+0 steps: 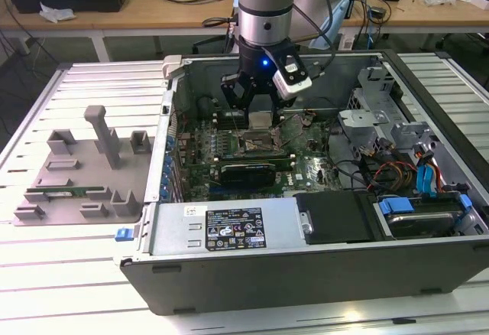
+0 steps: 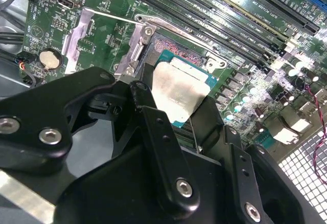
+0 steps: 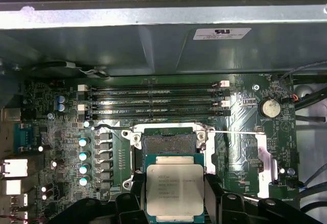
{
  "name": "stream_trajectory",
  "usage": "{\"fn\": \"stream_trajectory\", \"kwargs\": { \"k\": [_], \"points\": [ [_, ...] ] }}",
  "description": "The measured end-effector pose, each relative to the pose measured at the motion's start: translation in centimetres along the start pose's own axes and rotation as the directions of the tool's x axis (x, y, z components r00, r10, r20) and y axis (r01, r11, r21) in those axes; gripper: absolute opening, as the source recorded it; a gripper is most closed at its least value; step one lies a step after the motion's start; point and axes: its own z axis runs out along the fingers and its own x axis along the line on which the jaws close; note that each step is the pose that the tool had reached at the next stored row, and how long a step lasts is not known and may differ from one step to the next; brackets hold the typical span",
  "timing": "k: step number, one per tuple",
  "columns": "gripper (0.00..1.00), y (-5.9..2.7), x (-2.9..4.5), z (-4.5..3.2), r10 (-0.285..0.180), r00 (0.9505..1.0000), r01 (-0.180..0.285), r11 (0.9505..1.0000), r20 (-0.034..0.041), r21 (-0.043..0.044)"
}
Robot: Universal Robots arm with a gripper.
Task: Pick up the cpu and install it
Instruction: 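Place the cpu into insertion slot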
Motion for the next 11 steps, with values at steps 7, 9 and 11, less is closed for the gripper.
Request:
{"fn": "stream_trajectory", "kwargs": {
  "k": [7,9,11],
  "points": [
    [0.54,0.0,0.0,0.01,0.037,0.9993,-0.037,0.9993,0.0019,0.0004],
    [0.54,0.0,0.0,0.02,0.076,0.9971,-0.076,0.9971,0.004,0.0008],
    [0.54,0.0,0.0,0.02,0.13,0.9915,-0.13,0.9915,0.0068,0.0012]
  ]
}}
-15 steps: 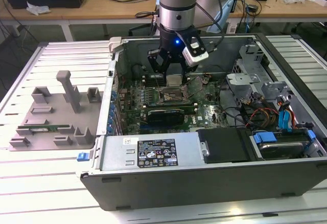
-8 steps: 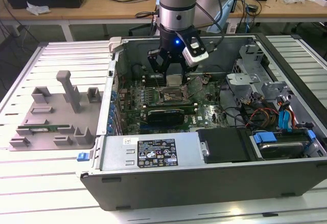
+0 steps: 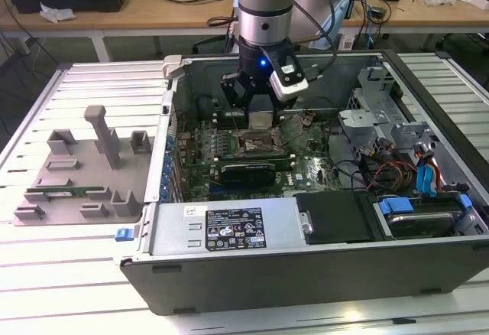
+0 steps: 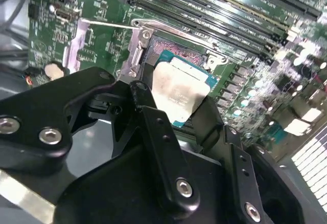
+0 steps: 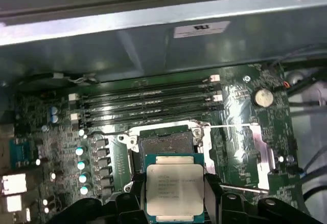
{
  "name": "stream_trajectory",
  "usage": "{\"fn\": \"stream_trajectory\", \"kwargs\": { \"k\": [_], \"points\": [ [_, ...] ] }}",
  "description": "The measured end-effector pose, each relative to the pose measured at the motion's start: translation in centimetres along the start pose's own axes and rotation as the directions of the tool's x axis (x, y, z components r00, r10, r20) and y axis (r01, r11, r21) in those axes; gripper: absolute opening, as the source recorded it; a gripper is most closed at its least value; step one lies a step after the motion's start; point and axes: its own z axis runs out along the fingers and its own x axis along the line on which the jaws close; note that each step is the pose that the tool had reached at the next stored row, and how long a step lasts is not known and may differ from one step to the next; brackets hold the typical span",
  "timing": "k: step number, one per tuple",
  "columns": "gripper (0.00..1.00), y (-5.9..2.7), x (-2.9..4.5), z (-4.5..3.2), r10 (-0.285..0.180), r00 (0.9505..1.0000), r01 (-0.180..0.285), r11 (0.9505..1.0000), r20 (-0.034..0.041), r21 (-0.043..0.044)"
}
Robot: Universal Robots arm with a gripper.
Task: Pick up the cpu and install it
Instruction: 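Place the cpu into insertion slot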
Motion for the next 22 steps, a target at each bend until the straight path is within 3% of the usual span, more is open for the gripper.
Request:
{"fn": "stream_trajectory", "kwargs": {
  "k": [2,3,4,5,7,9,11,15,17,18,19,21,22],
  "points": [
    [0.54,0.0,0.0,0.01,0.066,0.9978,-0.066,0.9978,0.0034,0.0007],
    [0.54,0.0,0.0,0.03,0.119,0.9929,-0.119,0.9929,0.0062,0.0012],
    [0.54,0.0,0.0,0.05,0.19,0.9817,-0.19,0.9817,0.01,0.0016],
    [0.54,0.0,0.0,0.06,0.227,0.9739,-0.227,0.974,0.012,0.0016],
    [0.54,0.0,0.0,0.07,0.259,0.9657,-0.259,0.9658,0.0137,0.0017],
    [0.54,0.0,0.0,0.12,0.316,0.9485,-0.316,0.9487,0.0169,0.0017],
    [0.54,-0.01,0.0,0.15,0.347,0.9375,-0.347,0.9377,0.0186,0.0014],
    [0.54,-0.01,0.0,0.22,0.415,0.9095,-0.415,0.9097,0.0224,0.0009],
    [0.54,-0.01,0.0,0.27,0.464,0.8855,-0.464,0.8858,0.0252,0.0003],
    [0.54,-0.01,0.0,0.28,0.478,0.8779,-0.478,0.8782,0.0261,0.0],
    [0.54,-0.02,0.0,0.31,0.501,0.8649,-0.501,0.8652,0.0275,-0.0003],
    [0.54,-0.02,0.0,0.36,0.56,0.8276,-0.561,0.828,0.031,-0.0014],
    [0.54,-0.02,0.0,0.37,0.572,0.8193,-0.573,0.8198,0.0317,-0.0017]
  ]
}}
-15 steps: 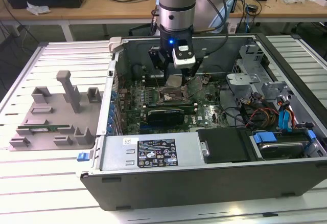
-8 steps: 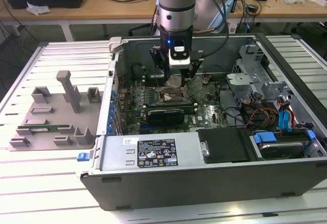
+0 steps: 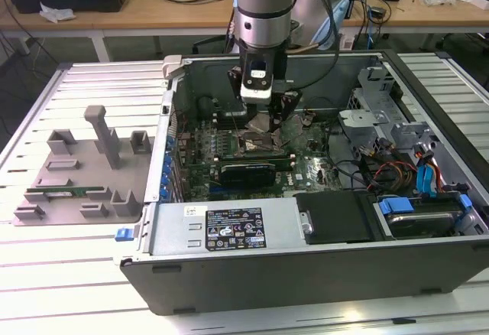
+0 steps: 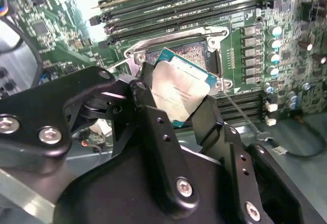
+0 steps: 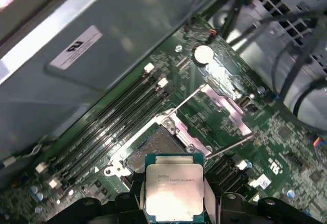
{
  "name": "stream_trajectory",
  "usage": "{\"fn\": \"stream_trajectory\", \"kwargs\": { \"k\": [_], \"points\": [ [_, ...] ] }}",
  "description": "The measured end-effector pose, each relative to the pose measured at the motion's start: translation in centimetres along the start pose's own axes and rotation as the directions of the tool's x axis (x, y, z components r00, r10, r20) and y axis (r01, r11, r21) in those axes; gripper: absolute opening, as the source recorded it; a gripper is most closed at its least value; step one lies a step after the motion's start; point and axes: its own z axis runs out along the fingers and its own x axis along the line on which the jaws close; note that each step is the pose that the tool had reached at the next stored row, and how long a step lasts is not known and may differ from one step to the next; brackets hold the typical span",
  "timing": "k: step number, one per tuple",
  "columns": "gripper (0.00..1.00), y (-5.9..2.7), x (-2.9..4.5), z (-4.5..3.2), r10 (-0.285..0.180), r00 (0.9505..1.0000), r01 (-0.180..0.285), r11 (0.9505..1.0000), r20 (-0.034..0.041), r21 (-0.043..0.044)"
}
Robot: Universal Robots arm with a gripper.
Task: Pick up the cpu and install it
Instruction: 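Place the cpu into insertion slot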
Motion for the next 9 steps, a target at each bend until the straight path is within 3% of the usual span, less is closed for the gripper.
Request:
{"fn": "stream_trajectory", "kwargs": {
  "k": [4,7,9],
  "points": [
    [0.54,0.0,0.0,0.05,0.087,0.9962,-0.087,0.9962,0.0046,0.001],
    [0.54,-0.01,0.0,0.11,0.206,0.9785,-0.206,0.9786,0.0108,0.0016],
    [0.54,-0.01,0.0,0.14,0.251,0.9678,-0.251,0.9679,0.0133,0.0016]
  ]
}}
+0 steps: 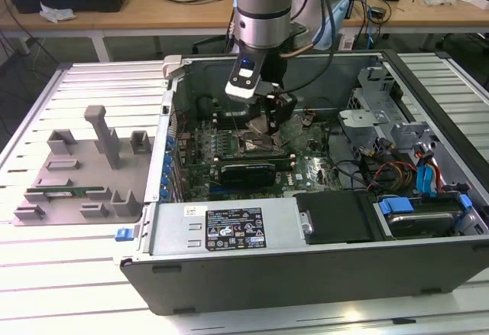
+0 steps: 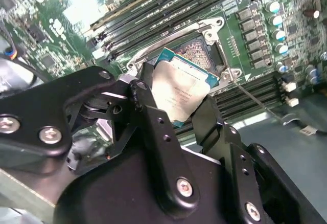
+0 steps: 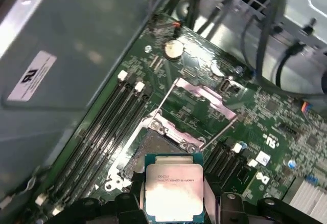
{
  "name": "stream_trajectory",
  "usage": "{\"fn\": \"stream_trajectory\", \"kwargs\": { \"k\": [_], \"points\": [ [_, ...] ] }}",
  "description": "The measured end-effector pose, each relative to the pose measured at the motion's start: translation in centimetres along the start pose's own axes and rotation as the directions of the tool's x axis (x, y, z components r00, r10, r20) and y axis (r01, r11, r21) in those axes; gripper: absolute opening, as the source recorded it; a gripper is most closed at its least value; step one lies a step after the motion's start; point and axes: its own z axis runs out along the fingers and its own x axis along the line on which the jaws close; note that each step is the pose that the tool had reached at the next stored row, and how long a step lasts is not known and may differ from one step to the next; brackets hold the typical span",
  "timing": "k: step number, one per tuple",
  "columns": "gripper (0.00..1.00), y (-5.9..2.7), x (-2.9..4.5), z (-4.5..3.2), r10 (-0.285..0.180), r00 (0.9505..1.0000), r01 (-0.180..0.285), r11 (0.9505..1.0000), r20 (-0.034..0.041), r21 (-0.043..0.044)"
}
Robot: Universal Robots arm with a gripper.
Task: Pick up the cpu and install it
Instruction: 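Place the cpu into insertion slot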
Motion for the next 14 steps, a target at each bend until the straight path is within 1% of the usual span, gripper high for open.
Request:
{"fn": "stream_trajectory", "kwargs": {
  "k": [1,2,3,5,7,9,10,13,14],
  "points": [
    [0.54,0.0,0.0,0.01,0.017,0.9999,-0.017,0.9999,0.0009,0.0002],
    [0.54,0.0,0.0,0.03,0.045,0.999,-0.045,0.999,0.0022,0.0005],
    [0.54,0.0,0.0,0.04,0.077,0.9971,-0.077,0.9971,0.0039,0.0008],
    [0.54,0.0,0.0,0.06,0.113,0.9936,-0.113,0.9936,0.0058,0.001],
    [0.54,0.0,0.0,0.08,0.152,0.9884,-0.152,0.9884,0.0079,0.0013],
    [0.54,-0.01,0.0,0.11,0.191,0.9815,-0.191,0.9815,0.01,0.0015],
    [0.54,-0.01,0.0,0.12,0.229,0.9734,-0.229,0.9734,0.012,0.0016],
    [0.54,-0.01,0.0,0.16,0.288,0.9575,-0.288,0.9576,0.0153,0.0016],
    [0.54,-0.01,0.0,0.16,0.301,0.9534,-0.301,0.9536,0.016,0.0015]
  ]
}}
